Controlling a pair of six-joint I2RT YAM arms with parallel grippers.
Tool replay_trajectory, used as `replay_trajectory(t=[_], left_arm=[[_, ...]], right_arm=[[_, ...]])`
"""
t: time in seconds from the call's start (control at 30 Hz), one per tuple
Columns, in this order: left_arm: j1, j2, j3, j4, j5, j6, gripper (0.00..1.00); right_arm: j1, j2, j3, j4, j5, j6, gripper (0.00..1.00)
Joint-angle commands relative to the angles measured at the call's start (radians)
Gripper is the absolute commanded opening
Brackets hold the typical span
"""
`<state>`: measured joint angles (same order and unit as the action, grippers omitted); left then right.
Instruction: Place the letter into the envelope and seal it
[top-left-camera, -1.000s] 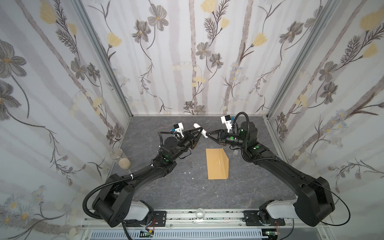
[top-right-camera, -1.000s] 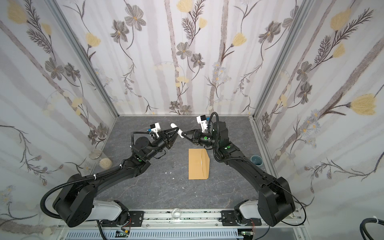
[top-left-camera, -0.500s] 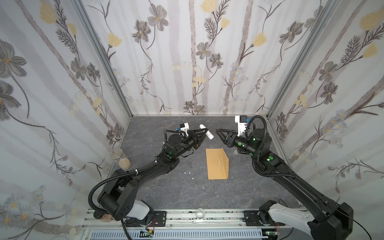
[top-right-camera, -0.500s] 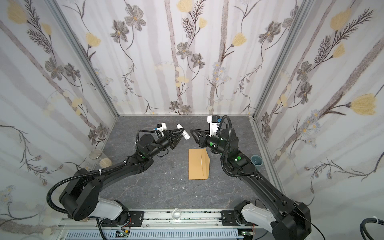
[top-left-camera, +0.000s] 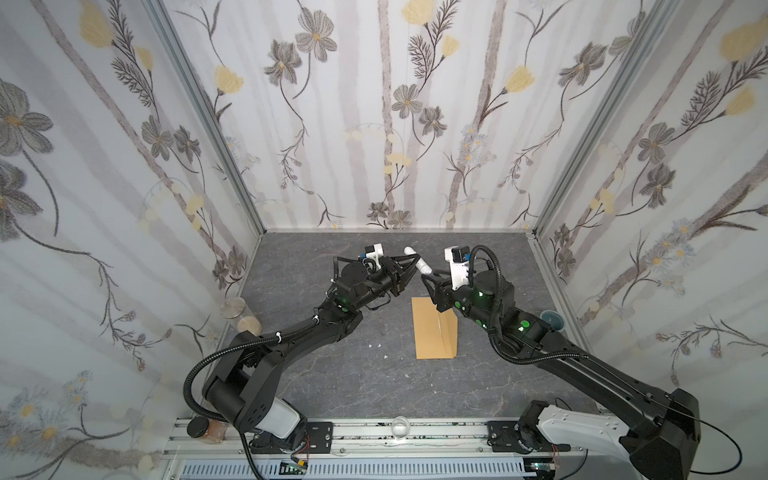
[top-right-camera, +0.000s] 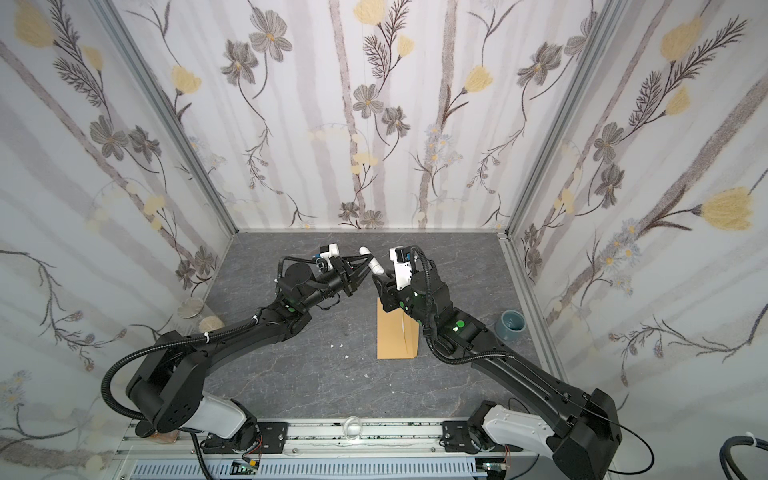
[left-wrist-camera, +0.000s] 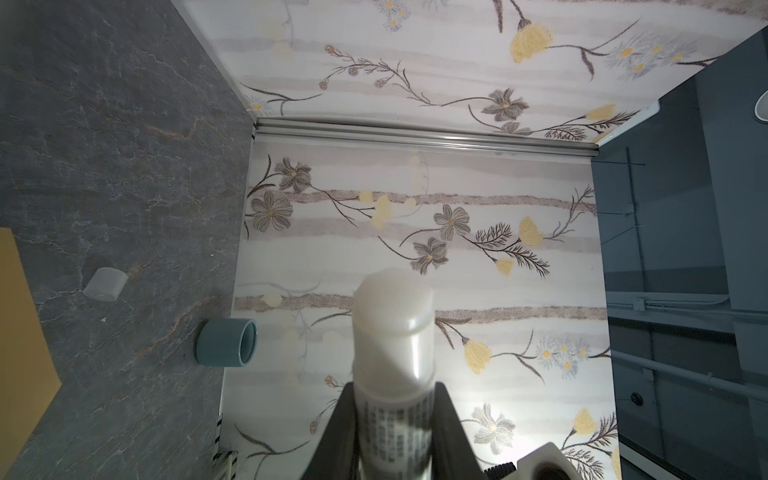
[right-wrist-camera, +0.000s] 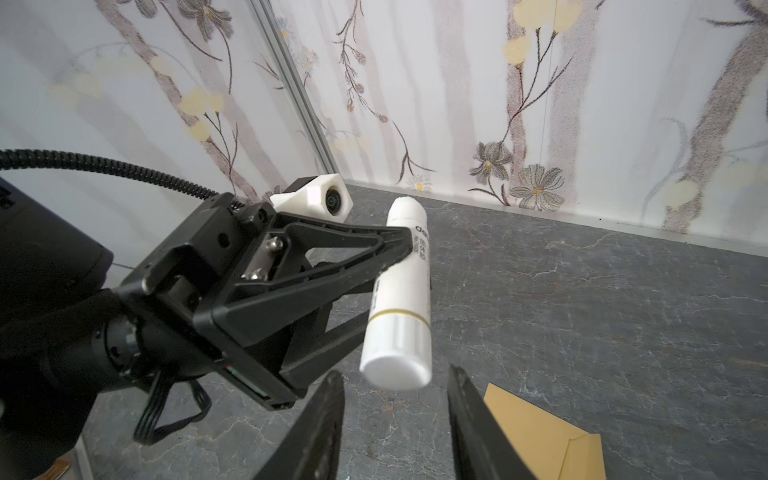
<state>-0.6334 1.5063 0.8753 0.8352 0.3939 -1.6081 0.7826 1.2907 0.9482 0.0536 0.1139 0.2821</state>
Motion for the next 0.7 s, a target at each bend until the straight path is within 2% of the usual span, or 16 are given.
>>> replay_trajectory(t=[0.0,0.67], left_arm=[[-0.003,0.006,0.017,0.03,0.022,-0.026,0.0],[-0.025,0.025,0.048,0.031,0.039,-0.044,0.0]], right_arm=[[0.006,0.023,0.025,0.031,0.043,-0.043,0.42],[0.006,0.088,0.062,0.081,0.07,-0.058,0.39]])
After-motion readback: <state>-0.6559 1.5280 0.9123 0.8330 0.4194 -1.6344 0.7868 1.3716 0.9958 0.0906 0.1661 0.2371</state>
